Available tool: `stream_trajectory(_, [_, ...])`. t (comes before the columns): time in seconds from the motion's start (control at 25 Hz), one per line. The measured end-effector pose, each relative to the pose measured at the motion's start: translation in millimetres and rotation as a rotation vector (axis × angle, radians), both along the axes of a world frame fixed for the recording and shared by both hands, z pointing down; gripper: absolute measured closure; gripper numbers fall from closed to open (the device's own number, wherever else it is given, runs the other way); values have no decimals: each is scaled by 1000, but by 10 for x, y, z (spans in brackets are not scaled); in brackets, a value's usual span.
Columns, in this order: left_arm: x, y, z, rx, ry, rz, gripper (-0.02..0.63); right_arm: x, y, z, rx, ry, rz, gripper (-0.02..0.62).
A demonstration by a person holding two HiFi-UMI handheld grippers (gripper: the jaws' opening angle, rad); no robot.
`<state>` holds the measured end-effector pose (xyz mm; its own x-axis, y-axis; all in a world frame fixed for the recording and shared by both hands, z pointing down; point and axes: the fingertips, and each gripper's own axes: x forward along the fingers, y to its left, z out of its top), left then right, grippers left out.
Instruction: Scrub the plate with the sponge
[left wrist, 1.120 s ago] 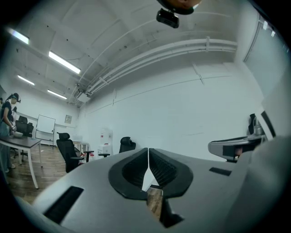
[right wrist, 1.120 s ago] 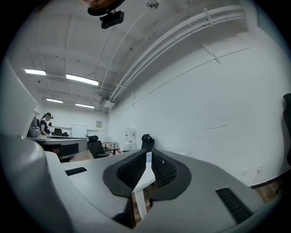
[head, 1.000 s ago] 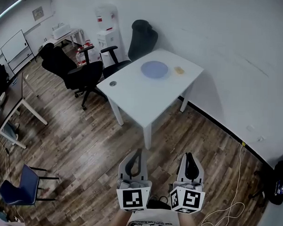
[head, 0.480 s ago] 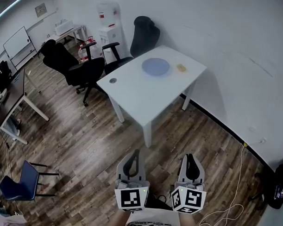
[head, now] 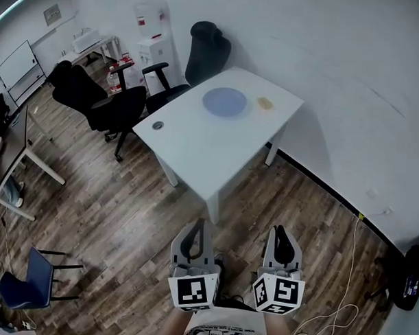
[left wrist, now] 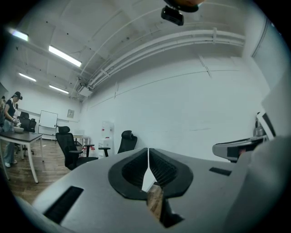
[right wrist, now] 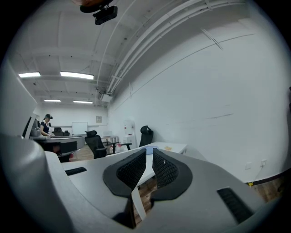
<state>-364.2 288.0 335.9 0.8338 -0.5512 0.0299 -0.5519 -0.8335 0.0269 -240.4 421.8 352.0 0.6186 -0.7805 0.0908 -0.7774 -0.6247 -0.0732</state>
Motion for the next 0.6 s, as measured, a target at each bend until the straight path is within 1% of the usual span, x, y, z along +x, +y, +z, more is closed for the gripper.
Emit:
stream_trajectory(0.44, [864,-934,-111,-7,27,54,591,732,-951,-123,2,15,27,551])
stream_trajectory(0.6, [1109,-1234,-110,-10,30,73,591,951,-1221,-154,3,24,46,551])
